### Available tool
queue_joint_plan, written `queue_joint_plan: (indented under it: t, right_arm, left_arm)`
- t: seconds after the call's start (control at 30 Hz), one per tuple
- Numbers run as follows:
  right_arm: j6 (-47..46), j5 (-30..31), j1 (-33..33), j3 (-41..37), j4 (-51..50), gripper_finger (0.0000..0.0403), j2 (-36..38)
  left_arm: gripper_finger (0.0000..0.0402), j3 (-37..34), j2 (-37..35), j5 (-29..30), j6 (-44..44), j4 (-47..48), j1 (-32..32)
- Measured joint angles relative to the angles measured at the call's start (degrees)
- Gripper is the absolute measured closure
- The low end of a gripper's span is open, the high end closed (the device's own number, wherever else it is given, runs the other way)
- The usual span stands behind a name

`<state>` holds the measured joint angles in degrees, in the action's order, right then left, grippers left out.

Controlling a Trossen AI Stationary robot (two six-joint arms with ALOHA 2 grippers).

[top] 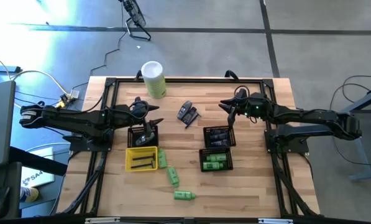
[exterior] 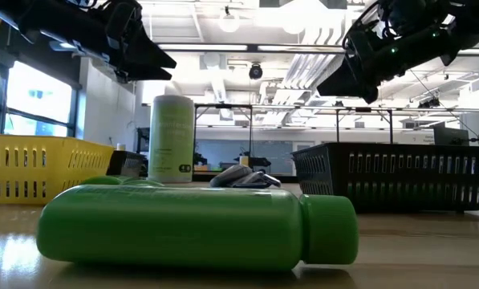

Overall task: Pick & Place Travel size toiletries
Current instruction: Put the gray deodorant bottle into the top left black bin

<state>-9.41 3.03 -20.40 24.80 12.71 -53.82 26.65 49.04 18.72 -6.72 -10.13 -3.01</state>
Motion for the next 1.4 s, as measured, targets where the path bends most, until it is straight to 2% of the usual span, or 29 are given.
queue_joint_plan:
  t: [0.2,0.37,0.5,0.77,0.83,1.0,1.1,1.4]
  right_arm:
    - [0.67,0.99,0.02,-0.02,0.00,0.0314,-0.02]
    - [3.33,5.48,0.00,-0.10,0.03,0.0314,0.00]
    - [5.95,8.71,0.00,-0.11,2.11,0.0314,-0.02]
    - [11.16,8.59,0.00,-0.11,6.56,0.0314,0.00]
    - [11.23,8.19,-0.10,-0.11,6.40,0.0314,-0.02]
    - [10.95,1.59,-2.09,-0.11,6.31,0.0314,-0.02]
    - [11.01,1.05,-3.25,-0.11,6.26,0.0314,-0.02]
    - [14.65,-1.94,-6.78,-0.11,10.30,0.0314,-0.02]
  left_arm:
    - [0.0114,0.00,0.00,2.11,0.00,-0.02,0.00]
    - [0.0114,0.00,0.00,5.51,0.00,-0.02,-0.02]
    - [0.0114,0.00,0.00,5.66,0.38,-0.02,-0.04]
    - [0.0114,0.00,0.02,5.70,1.95,-0.59,-2.57]
    - [0.0114,0.00,0.02,5.29,1.95,-0.55,-4.65]
    - [0.0114,0.00,0.02,-2.15,1.27,-0.48,-10.46]
    - [0.0114,0.00,0.02,-4.60,-0.09,-0.48,-13.24]
    - [0.0114,0.00,0.36,-6.19,-1.07,-1.01,-15.80]
